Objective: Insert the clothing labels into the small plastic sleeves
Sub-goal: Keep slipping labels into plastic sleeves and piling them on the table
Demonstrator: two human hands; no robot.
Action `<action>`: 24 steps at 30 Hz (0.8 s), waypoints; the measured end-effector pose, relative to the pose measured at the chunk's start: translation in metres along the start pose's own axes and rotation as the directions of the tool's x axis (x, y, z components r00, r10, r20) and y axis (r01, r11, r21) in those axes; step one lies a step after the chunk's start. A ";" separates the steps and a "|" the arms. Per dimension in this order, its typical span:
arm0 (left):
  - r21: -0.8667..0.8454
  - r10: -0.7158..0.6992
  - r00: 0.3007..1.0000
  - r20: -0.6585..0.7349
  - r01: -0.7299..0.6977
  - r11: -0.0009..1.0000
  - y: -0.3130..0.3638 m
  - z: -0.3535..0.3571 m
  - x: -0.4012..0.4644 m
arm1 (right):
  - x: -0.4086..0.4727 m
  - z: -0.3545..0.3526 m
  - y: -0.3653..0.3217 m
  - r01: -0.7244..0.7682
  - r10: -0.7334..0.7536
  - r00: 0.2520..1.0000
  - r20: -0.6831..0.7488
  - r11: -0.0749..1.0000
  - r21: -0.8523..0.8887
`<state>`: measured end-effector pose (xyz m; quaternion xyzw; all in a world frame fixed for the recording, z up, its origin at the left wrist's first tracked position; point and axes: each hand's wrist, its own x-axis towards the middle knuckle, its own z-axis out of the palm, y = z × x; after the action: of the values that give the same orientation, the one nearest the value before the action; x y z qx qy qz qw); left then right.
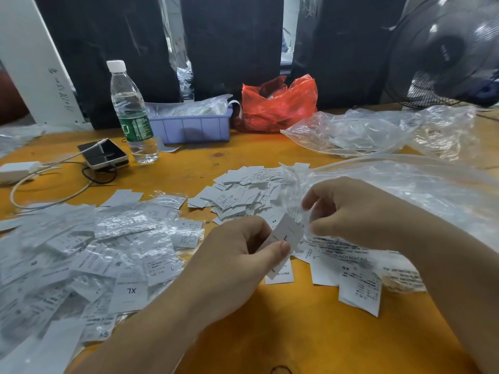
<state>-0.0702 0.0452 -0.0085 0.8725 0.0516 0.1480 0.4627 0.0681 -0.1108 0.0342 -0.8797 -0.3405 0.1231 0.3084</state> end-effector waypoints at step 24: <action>-0.311 -0.073 0.996 -0.047 0.055 0.949 0.004 -0.009 0.008 | -0.004 0.011 -0.017 -0.032 -0.271 0.937 0.220 0.563 0.826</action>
<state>-0.0657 0.0518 0.0011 0.7824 0.0692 0.1643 0.5967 0.0510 -0.0985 0.0363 -0.5778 -0.3499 0.3870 0.6276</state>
